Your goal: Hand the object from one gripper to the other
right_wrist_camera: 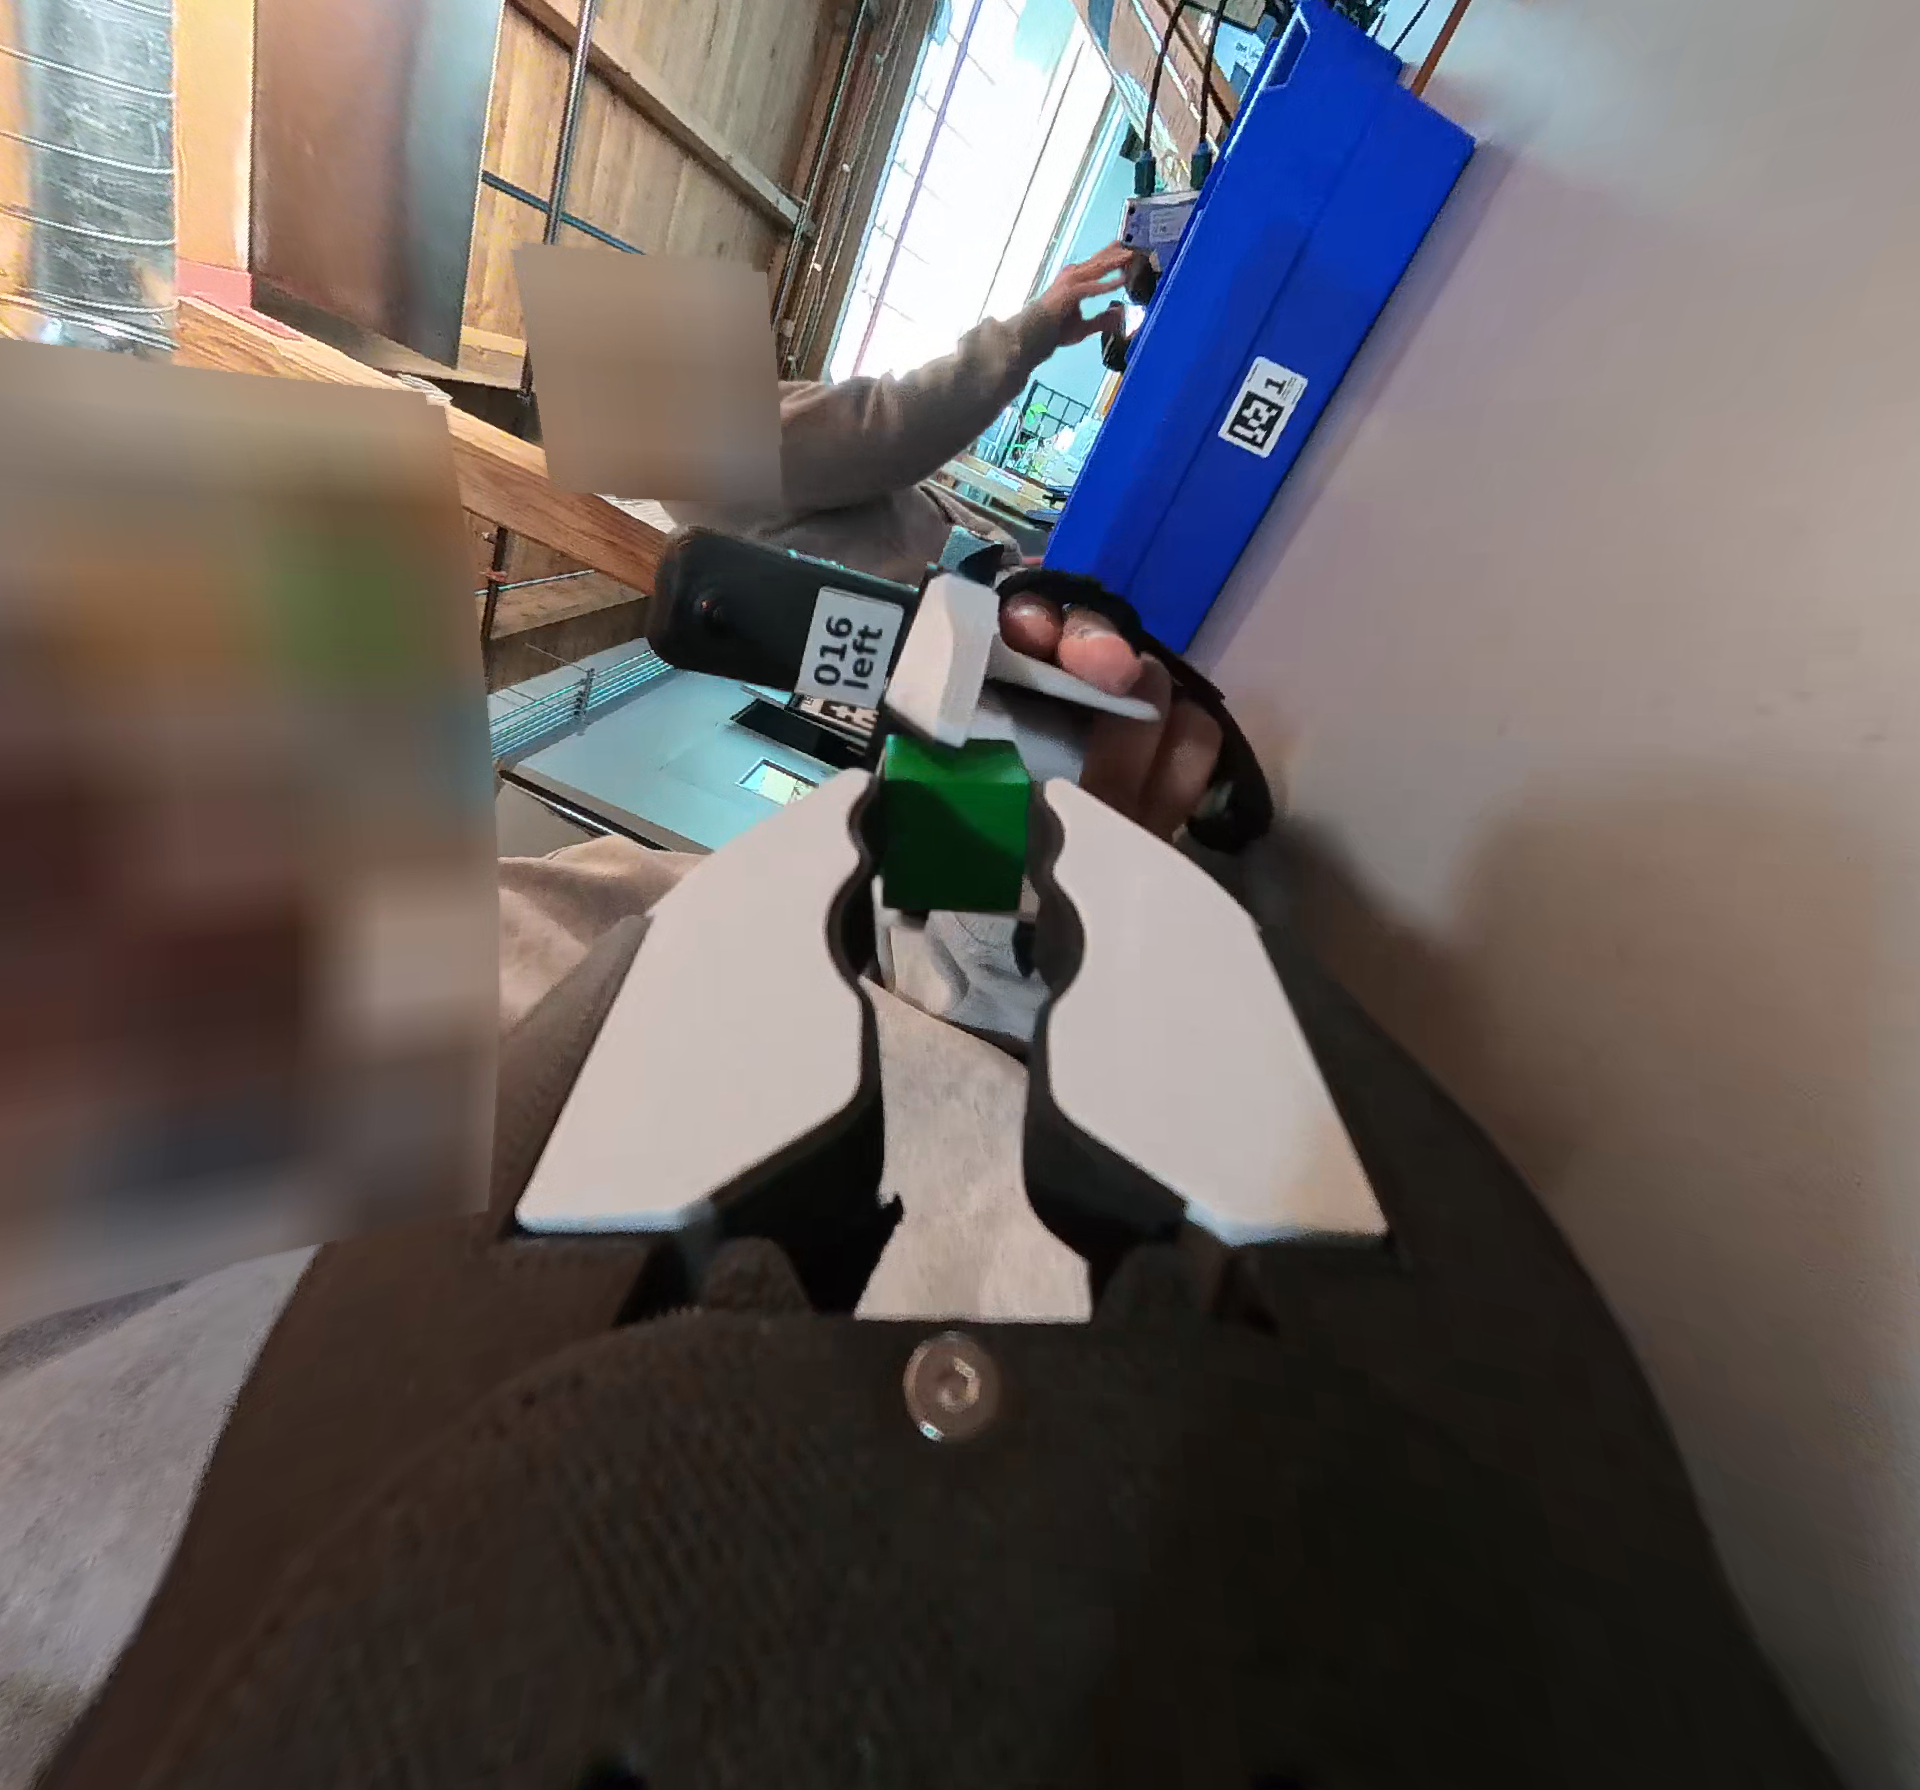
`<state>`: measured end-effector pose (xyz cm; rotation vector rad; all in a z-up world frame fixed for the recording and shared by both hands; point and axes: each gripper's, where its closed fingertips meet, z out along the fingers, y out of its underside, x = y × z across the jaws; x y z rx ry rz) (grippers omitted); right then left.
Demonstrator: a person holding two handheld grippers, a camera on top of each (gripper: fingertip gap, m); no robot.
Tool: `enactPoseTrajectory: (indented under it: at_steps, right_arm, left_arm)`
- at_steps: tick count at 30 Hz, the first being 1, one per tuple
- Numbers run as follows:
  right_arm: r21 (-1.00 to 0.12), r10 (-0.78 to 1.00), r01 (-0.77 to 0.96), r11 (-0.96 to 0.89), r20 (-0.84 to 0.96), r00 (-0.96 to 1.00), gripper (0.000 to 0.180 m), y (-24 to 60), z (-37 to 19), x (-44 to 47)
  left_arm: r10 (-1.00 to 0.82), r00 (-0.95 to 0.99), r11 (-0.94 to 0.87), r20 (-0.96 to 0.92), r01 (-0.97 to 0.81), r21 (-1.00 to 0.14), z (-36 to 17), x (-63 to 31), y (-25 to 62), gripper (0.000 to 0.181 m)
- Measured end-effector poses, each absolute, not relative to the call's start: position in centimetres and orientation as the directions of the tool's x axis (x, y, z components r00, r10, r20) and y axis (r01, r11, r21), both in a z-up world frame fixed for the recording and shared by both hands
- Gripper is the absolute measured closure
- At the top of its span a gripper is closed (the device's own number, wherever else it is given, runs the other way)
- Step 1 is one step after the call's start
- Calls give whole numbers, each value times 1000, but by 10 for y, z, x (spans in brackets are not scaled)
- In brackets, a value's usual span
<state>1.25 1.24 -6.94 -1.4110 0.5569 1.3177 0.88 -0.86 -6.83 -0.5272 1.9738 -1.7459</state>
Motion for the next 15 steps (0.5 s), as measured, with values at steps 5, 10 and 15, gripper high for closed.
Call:
enactPoseTrajectory:
  at_steps: [5, 10, 15]
  right_arm:
    - [-463, 297, -851, -247, -872, 389, 131, 18, -73, 18]
    - [-603, 277, -794, -82, -779, 563, 109, 16, -60, 33]
    - [-830, 220, -551, 86, -524, 823, 103, 10, -41, 40]
  left_arm:
    - [-559, -829, 93, -19, -40, -995, -69, 11, -7, 152]
    - [-568, -817, -4, 99, -117, -993, -65, 17, 1, 152]
    - [-458, -804, -246, 379, -295, -923, -56, 21, 11, 152]
